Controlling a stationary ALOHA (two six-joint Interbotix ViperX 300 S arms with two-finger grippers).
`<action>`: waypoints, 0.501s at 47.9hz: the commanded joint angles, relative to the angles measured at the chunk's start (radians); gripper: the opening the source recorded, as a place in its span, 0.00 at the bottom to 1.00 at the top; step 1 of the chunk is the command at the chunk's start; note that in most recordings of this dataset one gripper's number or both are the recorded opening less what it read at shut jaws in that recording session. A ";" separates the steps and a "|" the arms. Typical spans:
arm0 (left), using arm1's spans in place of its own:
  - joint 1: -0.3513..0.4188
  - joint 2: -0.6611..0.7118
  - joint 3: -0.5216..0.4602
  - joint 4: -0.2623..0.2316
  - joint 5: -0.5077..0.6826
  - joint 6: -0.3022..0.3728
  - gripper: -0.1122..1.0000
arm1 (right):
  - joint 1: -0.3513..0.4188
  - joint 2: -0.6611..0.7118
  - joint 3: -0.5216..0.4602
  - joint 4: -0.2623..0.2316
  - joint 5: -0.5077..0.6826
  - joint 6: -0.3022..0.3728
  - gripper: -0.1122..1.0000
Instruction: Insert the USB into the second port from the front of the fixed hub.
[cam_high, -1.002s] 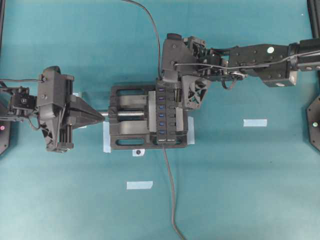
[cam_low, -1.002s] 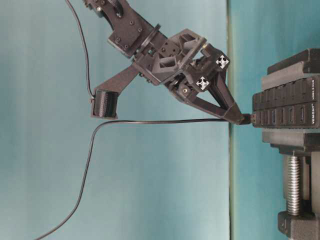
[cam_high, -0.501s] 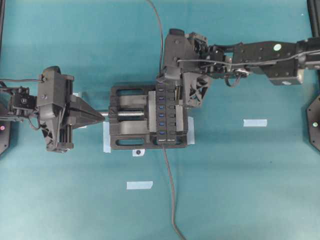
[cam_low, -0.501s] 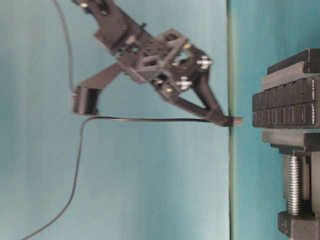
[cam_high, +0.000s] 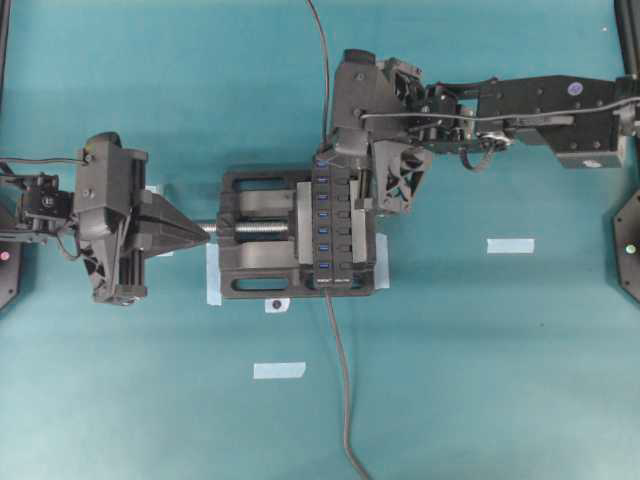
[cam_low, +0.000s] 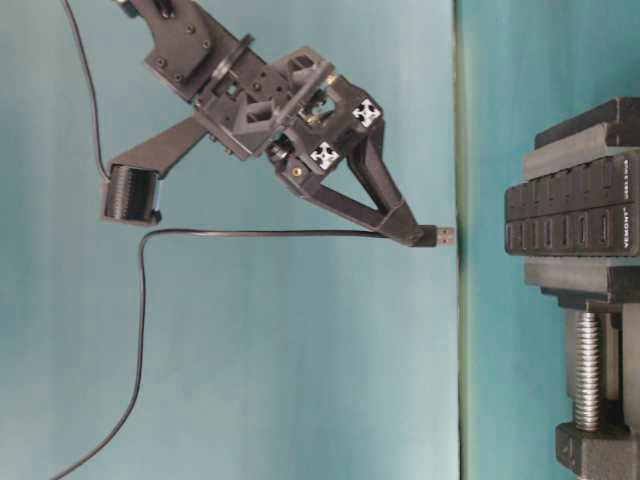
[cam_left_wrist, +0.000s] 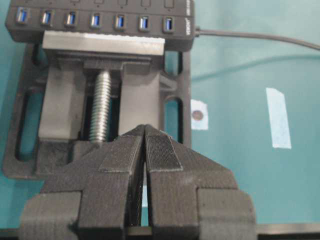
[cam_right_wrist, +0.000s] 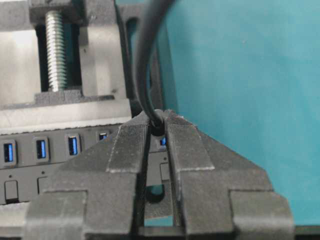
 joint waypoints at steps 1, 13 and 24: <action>0.000 -0.002 -0.023 0.002 -0.005 -0.002 0.10 | 0.008 -0.037 -0.023 0.003 -0.003 0.017 0.16; 0.000 -0.002 -0.025 0.002 -0.005 -0.002 0.10 | 0.054 -0.069 -0.023 0.023 0.012 0.029 0.16; 0.000 0.009 -0.026 0.002 -0.005 -0.003 0.10 | 0.087 -0.077 -0.025 0.048 0.021 0.031 0.16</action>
